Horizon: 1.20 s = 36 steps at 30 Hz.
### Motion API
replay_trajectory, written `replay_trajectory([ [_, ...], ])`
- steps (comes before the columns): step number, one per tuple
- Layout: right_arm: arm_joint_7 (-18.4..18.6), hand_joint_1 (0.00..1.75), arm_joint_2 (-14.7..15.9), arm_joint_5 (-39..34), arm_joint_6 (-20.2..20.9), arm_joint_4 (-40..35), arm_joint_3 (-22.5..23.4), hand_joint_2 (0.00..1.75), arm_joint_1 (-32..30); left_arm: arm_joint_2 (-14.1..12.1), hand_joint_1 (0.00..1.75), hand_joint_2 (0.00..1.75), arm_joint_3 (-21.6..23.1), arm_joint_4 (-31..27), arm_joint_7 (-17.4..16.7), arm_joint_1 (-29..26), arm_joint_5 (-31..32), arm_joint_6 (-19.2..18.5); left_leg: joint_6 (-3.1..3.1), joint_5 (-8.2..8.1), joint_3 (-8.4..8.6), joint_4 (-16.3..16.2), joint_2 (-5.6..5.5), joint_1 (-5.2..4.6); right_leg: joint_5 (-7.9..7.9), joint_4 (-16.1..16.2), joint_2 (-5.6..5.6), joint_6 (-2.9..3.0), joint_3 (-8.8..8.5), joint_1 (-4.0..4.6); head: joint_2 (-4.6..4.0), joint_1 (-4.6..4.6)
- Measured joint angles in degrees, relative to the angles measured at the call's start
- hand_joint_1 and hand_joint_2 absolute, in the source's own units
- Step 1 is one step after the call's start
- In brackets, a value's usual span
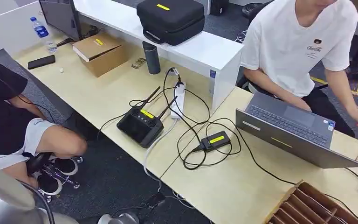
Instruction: Pass the card to the sensor for recognition and then transmit it.
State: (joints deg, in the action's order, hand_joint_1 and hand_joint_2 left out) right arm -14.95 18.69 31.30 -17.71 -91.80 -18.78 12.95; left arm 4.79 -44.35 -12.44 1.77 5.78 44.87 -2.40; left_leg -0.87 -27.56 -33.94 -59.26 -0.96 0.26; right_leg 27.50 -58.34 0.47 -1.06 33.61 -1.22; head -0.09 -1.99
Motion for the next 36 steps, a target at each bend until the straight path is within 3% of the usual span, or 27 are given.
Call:
replay_trajectory([
  [12,-3.0,0.0,2.1,-0.7,0.5,-4.2,6.5,1.75,-15.1,-0.1,0.0,1.75,-1.5,0.0,0.8,-0.7,-0.9,0.2,0.06,-0.13,-0.01,0.0,0.02,-0.02,0.13,0.0,0.0,-0.06,-0.02,-0.01,0.0,0.0],
  [27,-3.1,0.0,2.1,-0.5,1.0,-5.5,8.2,1.75,-17.4,-0.1,0.0,1.75,-2.1,0.0,0.9,-0.7,-0.9,0.2,0.06,-0.13,0.0,0.0,0.04,-0.02,0.13,0.0,0.01,-0.06,-0.02,-0.02,0.0,-0.02],
  [30,0.2,0.0,2.2,-0.4,4.3,-5.5,8.3,1.75,-18.0,-0.1,0.0,1.75,-2.3,0.0,0.8,-0.7,-1.2,0.6,0.06,-0.13,0.03,0.0,0.03,-0.01,0.15,0.0,0.01,-0.05,0.0,-0.01,0.0,0.0],
  [36,-2.4,0.0,2.4,1.7,0.0,-5.6,8.2,1.75,-26.1,-0.2,0.0,1.75,-2.8,0.0,0.9,-1.3,-1.4,0.6,0.03,-0.26,0.02,0.0,-0.17,-0.01,0.3,0.0,-0.16,-0.03,-0.09,-0.01,0.0,-0.02],
])
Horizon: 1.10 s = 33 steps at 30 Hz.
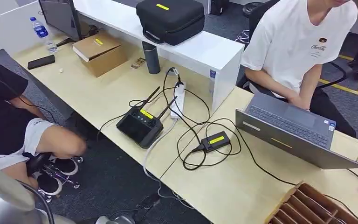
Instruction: Pass the card to the sensor for recognition and then transmit it.
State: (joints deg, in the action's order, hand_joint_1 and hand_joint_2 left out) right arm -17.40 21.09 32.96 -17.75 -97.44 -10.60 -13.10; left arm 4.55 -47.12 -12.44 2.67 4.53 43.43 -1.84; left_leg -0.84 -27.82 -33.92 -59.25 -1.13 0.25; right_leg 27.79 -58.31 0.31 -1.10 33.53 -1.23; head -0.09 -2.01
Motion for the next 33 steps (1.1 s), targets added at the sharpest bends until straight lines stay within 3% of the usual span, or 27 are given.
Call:
replay_trajectory([
  [12,4.0,0.0,4.6,-0.4,0.2,-2.3,-1.9,1.75,-7.6,-0.2,0.0,1.75,-1.1,0.0,-0.2,-0.2,-0.2,-0.1,0.07,-0.06,0.01,0.0,0.09,-0.01,0.06,0.0,0.02,-0.03,-0.01,-0.01,0.0,0.0],
  [23,8.1,0.0,5.7,0.6,-4.3,1.9,-15.0,1.75,-5.7,-0.2,0.0,1.75,-1.7,0.0,-0.8,-0.1,0.7,-0.1,0.07,-0.05,0.04,0.0,0.12,0.01,0.07,0.0,0.04,-0.02,-0.02,0.01,0.0,0.0],
  [33,10.4,0.0,4.0,5.6,-14.4,6.4,-25.0,1.75,-1.1,-0.1,0.0,1.75,-1.9,0.0,-1.3,0.0,1.6,0.1,0.07,-0.05,0.05,0.0,0.17,0.01,0.07,0.0,0.08,-0.02,-0.02,0.01,0.0,0.0],
])
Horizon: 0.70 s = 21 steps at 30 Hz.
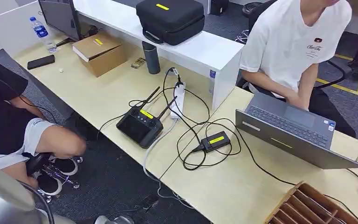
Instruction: Pass the card to the sensor for recognition and then transmit it.
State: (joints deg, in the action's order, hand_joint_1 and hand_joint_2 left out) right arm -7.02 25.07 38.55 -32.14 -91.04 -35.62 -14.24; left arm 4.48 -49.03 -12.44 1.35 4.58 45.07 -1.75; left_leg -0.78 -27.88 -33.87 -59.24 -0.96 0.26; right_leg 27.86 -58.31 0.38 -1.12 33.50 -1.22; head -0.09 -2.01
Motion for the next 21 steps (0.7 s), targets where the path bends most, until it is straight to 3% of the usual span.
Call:
replay_trajectory([
  [5,1.8,0.0,-2.1,5.0,-6.7,2.1,-3.1,1.75,2.0,0.0,0.0,1.75,0.0,0.0,-0.2,0.3,0.5,0.3,0.0,0.0,0.01,0.0,0.0,0.0,0.0,0.0,0.0,0.0,0.0,0.0,0.0,0.0],
  [10,0.4,0.0,-6.6,18.1,-7.0,3.2,-0.8,1.75,1.7,0.3,0.0,1.75,0.0,0.0,-0.6,0.7,1.3,0.5,0.0,0.0,0.02,0.0,0.0,0.01,0.0,0.0,0.0,0.01,0.0,0.01,0.0,0.0],
  [17,-0.2,0.0,-10.0,20.1,-7.0,4.3,2.6,1.75,1.3,0.5,0.0,1.75,0.0,0.0,-0.7,0.9,1.5,0.5,0.0,0.0,0.02,0.0,0.01,0.0,0.01,0.0,0.01,0.01,-0.01,0.0,0.0,0.0],
  [21,-3.7,0.0,-13.1,27.6,-7.0,4.8,6.4,1.75,0.4,0.5,0.0,1.75,0.0,0.0,-1.1,1.0,2.1,0.5,0.0,0.0,0.02,0.0,0.01,0.0,0.01,0.0,0.0,0.01,-0.01,0.0,0.0,0.0],
])
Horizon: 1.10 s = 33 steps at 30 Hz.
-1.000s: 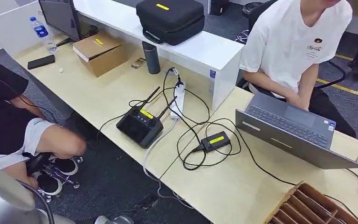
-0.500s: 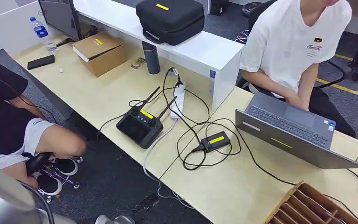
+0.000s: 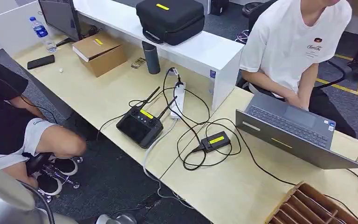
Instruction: Pass the card to the sensor for recognition and then transmit it.
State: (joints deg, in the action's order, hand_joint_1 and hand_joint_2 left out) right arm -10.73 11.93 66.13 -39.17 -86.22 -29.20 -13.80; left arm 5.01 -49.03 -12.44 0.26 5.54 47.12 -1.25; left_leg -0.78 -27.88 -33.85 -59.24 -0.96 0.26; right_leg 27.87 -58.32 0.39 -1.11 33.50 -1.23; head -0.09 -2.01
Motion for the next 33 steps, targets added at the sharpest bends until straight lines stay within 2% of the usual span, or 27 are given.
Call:
replay_trajectory([
  [5,-3.7,0.0,-5.1,8.9,0.0,1.2,7.7,1.75,-0.9,0.0,0.0,1.75,0.0,0.0,-0.3,0.4,0.8,0.0,0.0,0.0,0.0,0.0,0.0,0.01,0.0,0.0,0.0,0.0,0.0,0.01,0.0,0.0],
  [11,-3.5,0.0,-8.6,13.4,0.0,2.8,14.1,1.75,-1.2,0.3,0.0,1.75,0.0,0.0,-0.9,0.8,1.2,-0.2,0.0,0.0,0.01,0.0,0.0,0.0,0.0,0.0,0.0,0.0,-0.01,0.0,0.0,0.0],
  [16,-2.7,0.0,-10.2,15.5,0.0,4.5,18.4,1.75,-1.2,0.3,0.0,1.75,0.0,0.0,-0.9,0.9,1.7,-0.2,0.0,0.0,0.0,0.0,0.0,0.0,0.0,0.0,0.0,0.0,-0.02,0.0,0.0,0.0],
  [21,-4.2,0.0,-11.8,15.7,0.0,6.1,22.7,1.75,-1.2,0.3,0.0,1.75,0.0,0.0,-1.0,0.9,1.8,-0.3,0.0,0.0,0.01,0.0,0.0,0.0,0.0,0.0,0.0,0.0,-0.01,0.0,0.0,0.0],
  [33,-7.3,0.0,-14.4,14.9,0.0,8.7,28.9,1.75,-1.2,0.3,0.0,1.75,0.0,0.0,-1.2,0.9,2.0,-0.3,0.0,0.0,0.01,0.0,0.0,0.0,0.0,0.0,0.0,0.0,-0.01,0.0,0.0,0.0],
])
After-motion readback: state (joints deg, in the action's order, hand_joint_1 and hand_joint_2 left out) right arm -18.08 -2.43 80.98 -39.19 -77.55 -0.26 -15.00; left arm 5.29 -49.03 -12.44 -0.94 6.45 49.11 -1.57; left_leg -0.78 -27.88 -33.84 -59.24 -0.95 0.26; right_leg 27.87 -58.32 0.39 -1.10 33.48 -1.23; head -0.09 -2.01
